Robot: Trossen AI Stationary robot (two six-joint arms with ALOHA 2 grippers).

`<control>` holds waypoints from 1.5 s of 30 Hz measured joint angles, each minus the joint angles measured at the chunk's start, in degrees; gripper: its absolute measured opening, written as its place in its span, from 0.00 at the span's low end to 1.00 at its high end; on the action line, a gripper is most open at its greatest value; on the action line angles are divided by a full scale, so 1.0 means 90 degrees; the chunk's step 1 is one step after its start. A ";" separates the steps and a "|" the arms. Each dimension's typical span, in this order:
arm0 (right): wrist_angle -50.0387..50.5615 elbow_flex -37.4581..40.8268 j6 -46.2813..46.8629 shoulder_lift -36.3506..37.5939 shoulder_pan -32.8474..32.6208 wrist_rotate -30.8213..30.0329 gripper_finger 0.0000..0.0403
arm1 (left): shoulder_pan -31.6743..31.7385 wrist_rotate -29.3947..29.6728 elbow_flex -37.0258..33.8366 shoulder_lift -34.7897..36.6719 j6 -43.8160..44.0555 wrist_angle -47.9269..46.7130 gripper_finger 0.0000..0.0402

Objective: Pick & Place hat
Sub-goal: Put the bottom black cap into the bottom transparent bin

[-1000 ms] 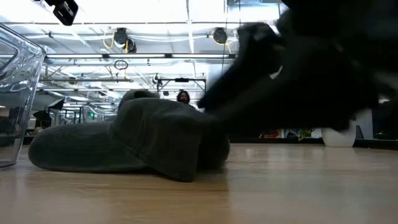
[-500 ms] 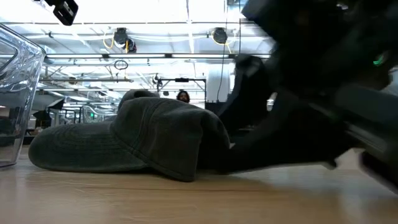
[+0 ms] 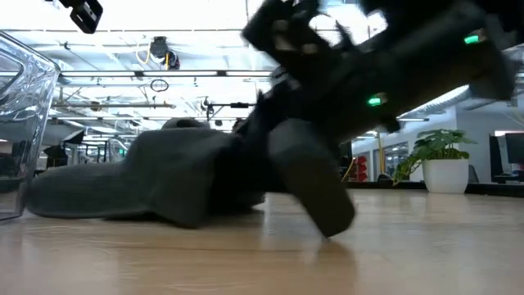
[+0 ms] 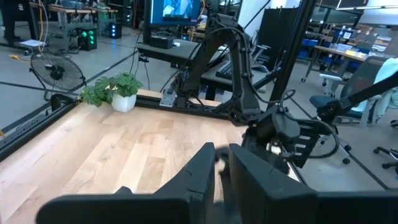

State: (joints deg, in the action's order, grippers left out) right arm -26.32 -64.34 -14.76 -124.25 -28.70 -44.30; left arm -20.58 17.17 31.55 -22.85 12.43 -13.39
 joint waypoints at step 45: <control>-0.1772 0.0022 -0.3430 0.2931 -0.1128 -0.3402 0.00 | -0.0012 -0.1065 -0.0903 -0.1342 0.0943 0.2345 0.14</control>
State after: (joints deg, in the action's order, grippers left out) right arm -42.26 -64.14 -45.63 -97.86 -38.85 -74.91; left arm -20.69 7.58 23.42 -34.93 20.91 7.71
